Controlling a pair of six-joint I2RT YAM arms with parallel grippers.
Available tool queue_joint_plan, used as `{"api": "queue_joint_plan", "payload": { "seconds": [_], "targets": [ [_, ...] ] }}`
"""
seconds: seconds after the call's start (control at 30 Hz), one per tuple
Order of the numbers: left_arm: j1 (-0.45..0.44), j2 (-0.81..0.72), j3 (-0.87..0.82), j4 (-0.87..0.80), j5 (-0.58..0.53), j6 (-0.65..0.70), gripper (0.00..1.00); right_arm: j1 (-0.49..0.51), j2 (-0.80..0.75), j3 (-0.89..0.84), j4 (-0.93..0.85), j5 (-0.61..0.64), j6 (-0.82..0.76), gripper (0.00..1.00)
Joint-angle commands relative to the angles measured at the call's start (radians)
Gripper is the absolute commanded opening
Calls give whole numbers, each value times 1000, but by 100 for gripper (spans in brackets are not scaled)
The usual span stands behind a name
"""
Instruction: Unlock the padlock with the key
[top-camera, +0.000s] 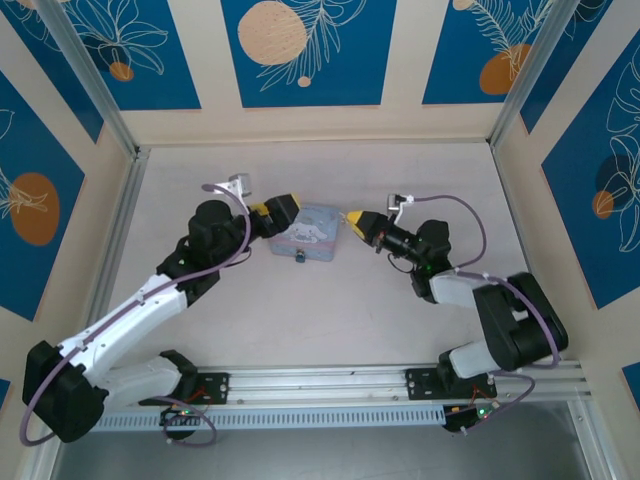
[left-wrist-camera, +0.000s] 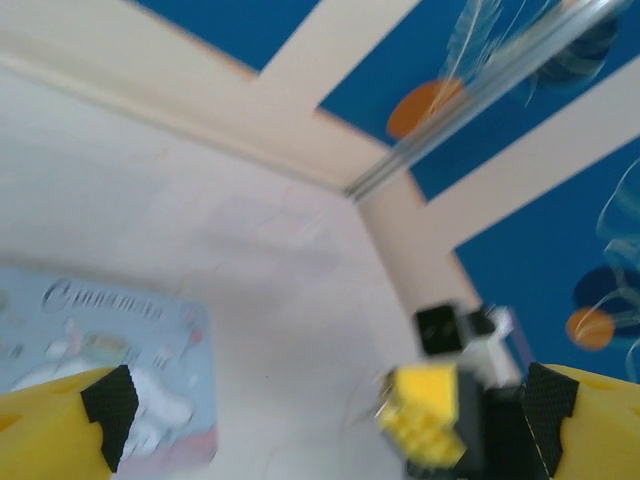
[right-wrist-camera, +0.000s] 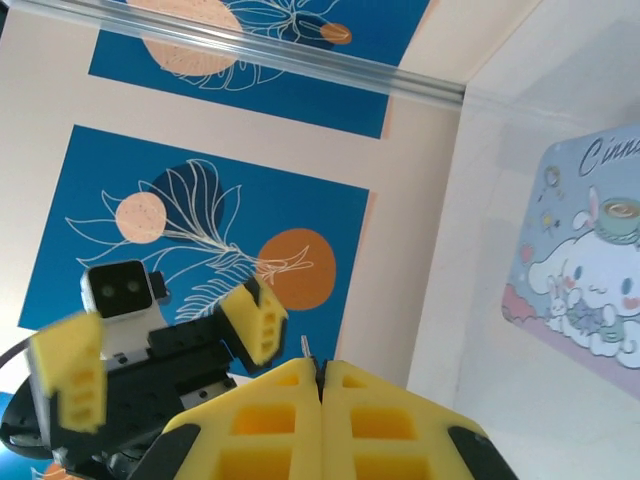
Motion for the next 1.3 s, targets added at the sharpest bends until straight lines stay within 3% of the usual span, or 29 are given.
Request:
{"api": "queue_joint_plan", "payload": {
  "seconds": [0.0,0.1,0.2,0.4,0.8,1.27],
  "targets": [
    [-8,16,-50,-275,86,121,100,-40,-125,25,-352,-60,-163,0],
    [-31,31,-135,-238,89,150,100,-50,-205,76,-586,-57,-303,0],
    [-51,71,-206,-141,63,161,100,-63,-224,98,-663,-63,-353,0],
    [-75,212,-244,38,-15,201,100,-68,-181,63,-612,-57,-330,0],
    [-75,517,-229,383,-38,268,97,-78,-185,22,-596,-16,-315,0],
    [-91,677,-123,497,46,245,95,-106,-132,66,-582,-26,-312,0]
  ]
}}
